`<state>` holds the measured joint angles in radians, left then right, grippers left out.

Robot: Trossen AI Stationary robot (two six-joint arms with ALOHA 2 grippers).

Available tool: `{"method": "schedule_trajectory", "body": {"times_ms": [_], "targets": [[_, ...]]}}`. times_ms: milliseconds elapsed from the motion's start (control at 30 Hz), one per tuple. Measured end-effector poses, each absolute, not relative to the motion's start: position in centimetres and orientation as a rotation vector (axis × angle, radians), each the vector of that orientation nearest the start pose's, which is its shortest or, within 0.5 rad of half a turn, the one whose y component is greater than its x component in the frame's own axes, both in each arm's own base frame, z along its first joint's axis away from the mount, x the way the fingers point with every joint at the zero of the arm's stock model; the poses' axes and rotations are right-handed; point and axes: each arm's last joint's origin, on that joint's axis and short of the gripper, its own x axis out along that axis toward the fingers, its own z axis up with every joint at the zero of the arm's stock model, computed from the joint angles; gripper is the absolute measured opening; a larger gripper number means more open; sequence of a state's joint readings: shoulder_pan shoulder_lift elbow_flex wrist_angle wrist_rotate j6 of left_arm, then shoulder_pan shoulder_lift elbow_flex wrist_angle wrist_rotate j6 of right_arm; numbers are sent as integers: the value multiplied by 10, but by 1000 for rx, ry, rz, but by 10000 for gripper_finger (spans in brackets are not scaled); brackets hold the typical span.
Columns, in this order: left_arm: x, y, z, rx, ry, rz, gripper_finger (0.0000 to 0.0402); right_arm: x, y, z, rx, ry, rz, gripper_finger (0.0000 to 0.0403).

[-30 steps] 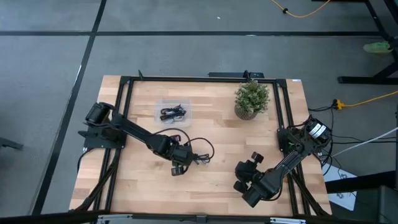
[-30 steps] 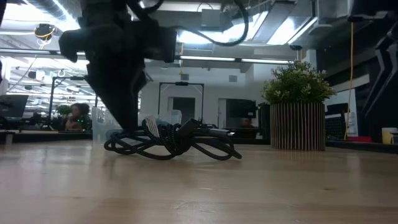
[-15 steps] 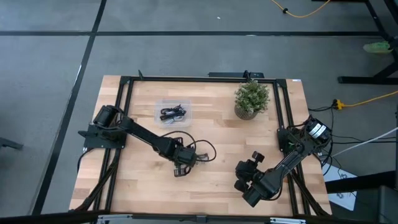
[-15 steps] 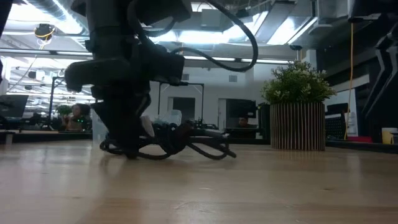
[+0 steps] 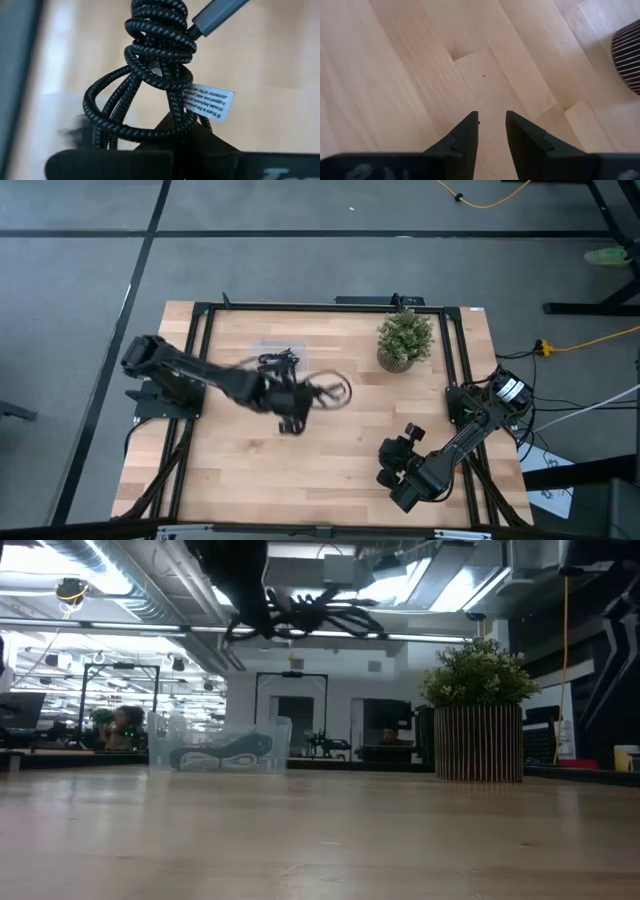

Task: Pick and place USB-C Cables
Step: Put the black USB cable into the transparent bin

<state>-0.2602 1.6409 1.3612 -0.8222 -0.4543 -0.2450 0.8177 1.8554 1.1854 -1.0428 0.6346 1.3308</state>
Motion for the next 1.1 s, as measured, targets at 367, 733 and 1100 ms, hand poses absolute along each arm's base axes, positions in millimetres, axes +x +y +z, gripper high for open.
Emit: {"method": "schedule_trajectory", "body": {"times_ms": [367, 733, 1100], "targets": [[257, 30, 316, 78, 1130, 551, 1, 226, 215, 161, 33, 1015, -646, 106], [241, 72, 238, -25, 1266, 447, 0, 225, 215, 161, 41, 1017, -649, 106], [240, 65, 223, -16, 1266, 431, 44, 225, 215, 161, 39, 1022, -650, 106]]}}
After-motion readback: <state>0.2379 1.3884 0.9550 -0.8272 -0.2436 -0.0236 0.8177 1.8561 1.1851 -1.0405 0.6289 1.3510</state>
